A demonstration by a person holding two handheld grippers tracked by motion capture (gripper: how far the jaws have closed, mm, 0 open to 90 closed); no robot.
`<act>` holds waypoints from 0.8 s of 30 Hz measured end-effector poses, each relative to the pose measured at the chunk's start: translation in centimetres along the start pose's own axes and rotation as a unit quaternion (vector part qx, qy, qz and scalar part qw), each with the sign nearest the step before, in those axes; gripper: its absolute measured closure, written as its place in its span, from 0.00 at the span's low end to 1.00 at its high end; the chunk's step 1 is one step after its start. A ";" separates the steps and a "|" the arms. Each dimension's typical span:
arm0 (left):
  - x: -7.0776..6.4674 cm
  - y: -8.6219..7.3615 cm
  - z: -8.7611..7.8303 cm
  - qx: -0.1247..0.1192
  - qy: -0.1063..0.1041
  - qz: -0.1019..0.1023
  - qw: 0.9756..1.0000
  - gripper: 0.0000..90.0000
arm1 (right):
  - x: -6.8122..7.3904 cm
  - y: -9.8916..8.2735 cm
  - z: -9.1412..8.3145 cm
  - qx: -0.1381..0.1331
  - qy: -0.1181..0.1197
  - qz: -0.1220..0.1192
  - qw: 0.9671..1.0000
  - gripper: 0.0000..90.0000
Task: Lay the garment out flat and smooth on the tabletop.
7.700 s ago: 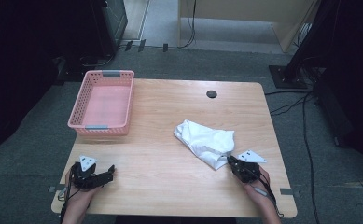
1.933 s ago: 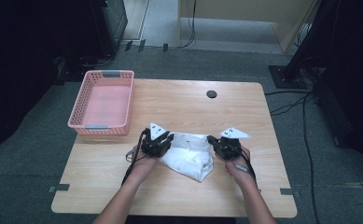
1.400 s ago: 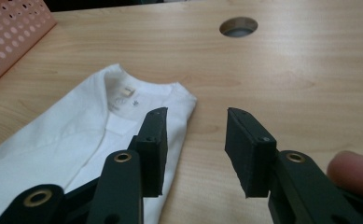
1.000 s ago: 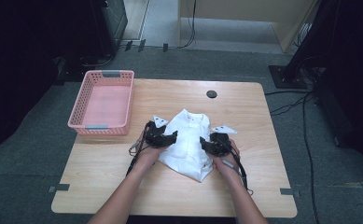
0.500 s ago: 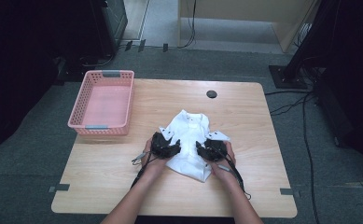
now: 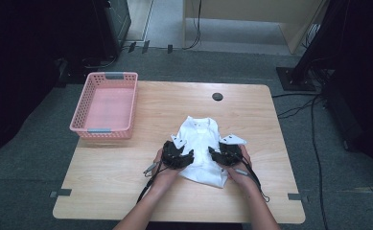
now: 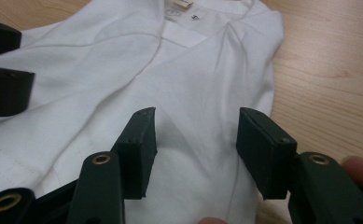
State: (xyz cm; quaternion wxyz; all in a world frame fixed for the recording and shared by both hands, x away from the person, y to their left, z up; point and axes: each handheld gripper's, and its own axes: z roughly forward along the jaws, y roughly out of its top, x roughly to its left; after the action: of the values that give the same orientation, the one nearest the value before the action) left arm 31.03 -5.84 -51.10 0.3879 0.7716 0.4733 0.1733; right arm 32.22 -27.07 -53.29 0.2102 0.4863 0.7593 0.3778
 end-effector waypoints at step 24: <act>-5.7 -2.0 -1.9 -0.014 -0.045 0.161 0.986 0.56 | -0.3 0.0 -0.1 0.000 -0.003 0.004 1.000 0.54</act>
State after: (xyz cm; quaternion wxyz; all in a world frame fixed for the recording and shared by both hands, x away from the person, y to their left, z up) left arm 25.81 -9.48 -50.87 0.3861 0.8395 0.3223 0.2055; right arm 32.27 -27.41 -53.28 0.2112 0.4900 0.7569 0.3773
